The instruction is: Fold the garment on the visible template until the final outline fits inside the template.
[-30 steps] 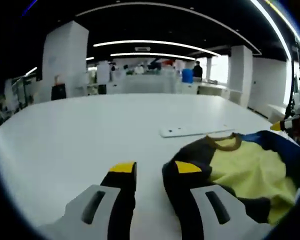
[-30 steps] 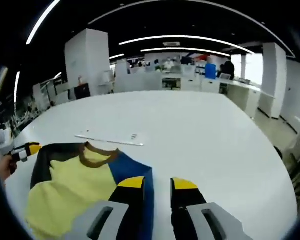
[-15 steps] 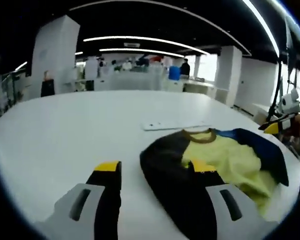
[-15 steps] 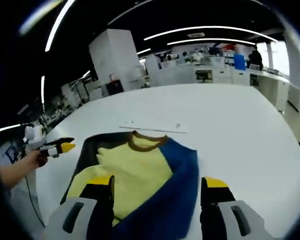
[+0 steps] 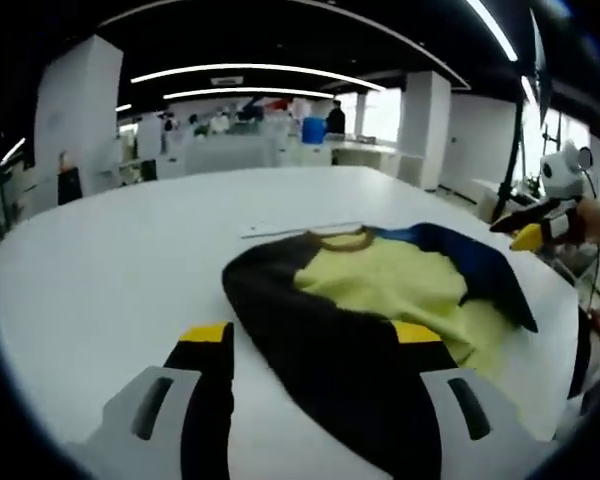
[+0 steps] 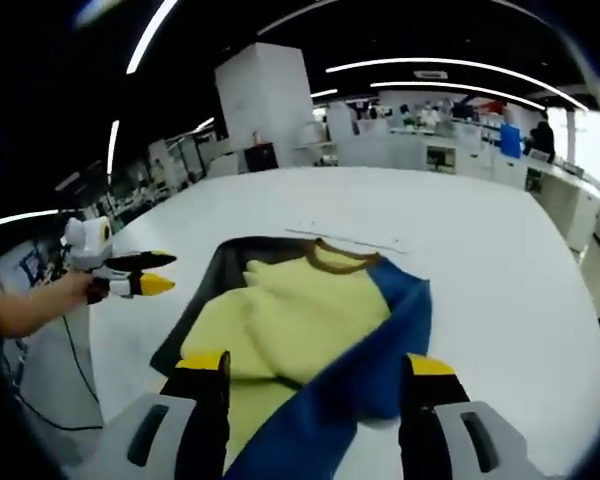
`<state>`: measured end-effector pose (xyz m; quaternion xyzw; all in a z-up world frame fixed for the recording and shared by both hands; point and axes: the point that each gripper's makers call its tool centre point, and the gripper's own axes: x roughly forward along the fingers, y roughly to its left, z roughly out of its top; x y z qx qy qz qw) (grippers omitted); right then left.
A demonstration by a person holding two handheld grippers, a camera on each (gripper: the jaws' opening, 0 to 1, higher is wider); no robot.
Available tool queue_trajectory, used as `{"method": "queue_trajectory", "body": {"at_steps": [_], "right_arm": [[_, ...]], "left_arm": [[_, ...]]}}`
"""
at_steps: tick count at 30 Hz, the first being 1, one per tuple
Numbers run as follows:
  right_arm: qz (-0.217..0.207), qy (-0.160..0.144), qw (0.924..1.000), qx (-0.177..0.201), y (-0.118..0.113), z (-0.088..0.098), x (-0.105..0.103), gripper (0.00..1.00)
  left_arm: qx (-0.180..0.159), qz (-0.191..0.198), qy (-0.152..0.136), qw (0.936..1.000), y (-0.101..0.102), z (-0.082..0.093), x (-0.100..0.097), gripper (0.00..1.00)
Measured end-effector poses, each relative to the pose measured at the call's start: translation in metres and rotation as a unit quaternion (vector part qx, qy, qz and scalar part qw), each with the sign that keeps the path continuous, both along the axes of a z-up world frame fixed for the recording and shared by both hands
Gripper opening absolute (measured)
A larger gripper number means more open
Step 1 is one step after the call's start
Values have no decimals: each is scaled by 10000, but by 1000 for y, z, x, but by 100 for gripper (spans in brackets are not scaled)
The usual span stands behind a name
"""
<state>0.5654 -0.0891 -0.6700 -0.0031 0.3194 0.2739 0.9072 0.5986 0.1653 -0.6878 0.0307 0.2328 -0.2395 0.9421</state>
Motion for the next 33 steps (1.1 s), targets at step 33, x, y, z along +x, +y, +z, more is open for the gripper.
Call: {"method": "queue_trajectory", "body": {"at_steps": [33], "right_arm": [[-178, -36, 9988, -452, 15, -54, -94, 37]], "left_arm": [[699, 380, 423, 9959, -9, -58, -91, 43]]}}
